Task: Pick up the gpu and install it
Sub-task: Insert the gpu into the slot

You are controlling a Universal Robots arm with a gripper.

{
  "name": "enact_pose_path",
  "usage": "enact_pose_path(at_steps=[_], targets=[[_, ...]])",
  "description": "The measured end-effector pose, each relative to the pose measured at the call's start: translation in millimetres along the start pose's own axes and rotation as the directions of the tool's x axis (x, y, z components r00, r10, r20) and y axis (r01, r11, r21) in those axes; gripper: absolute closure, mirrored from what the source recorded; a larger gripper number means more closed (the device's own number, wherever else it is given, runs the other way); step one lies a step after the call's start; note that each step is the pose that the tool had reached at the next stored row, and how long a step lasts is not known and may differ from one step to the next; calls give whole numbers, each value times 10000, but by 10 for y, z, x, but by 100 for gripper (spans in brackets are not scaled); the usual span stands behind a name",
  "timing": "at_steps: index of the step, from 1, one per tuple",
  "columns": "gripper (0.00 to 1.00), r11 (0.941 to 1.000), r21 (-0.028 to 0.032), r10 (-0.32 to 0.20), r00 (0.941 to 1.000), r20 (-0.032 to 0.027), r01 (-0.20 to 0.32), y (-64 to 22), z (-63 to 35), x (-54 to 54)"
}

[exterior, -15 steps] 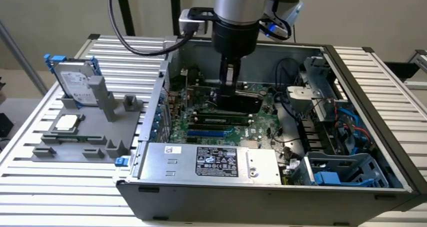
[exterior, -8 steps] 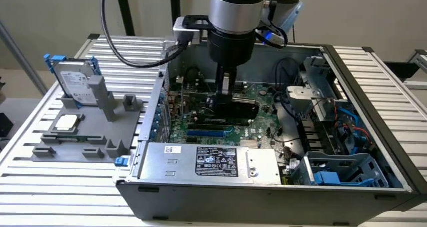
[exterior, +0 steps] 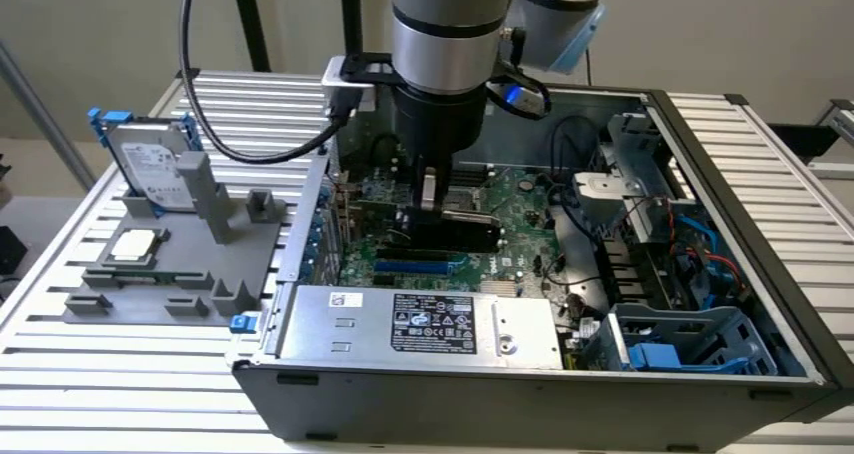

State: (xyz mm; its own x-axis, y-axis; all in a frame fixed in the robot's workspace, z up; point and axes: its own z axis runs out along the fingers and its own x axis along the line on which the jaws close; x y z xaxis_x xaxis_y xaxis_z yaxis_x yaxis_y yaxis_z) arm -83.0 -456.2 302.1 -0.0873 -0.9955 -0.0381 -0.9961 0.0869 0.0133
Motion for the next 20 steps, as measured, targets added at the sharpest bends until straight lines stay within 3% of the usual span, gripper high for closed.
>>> enact_pose_path(at_steps=[5, 13, 20], targets=[[100, 10000, 33, -2, 10000, 37, 2, 91, 92, 12], [100, 10000, 67, -12, 10000, 71, 11, 112, 236, 19], [100, 10000, 65, -43, 10000, 68, 43, 127, 280, 20]])
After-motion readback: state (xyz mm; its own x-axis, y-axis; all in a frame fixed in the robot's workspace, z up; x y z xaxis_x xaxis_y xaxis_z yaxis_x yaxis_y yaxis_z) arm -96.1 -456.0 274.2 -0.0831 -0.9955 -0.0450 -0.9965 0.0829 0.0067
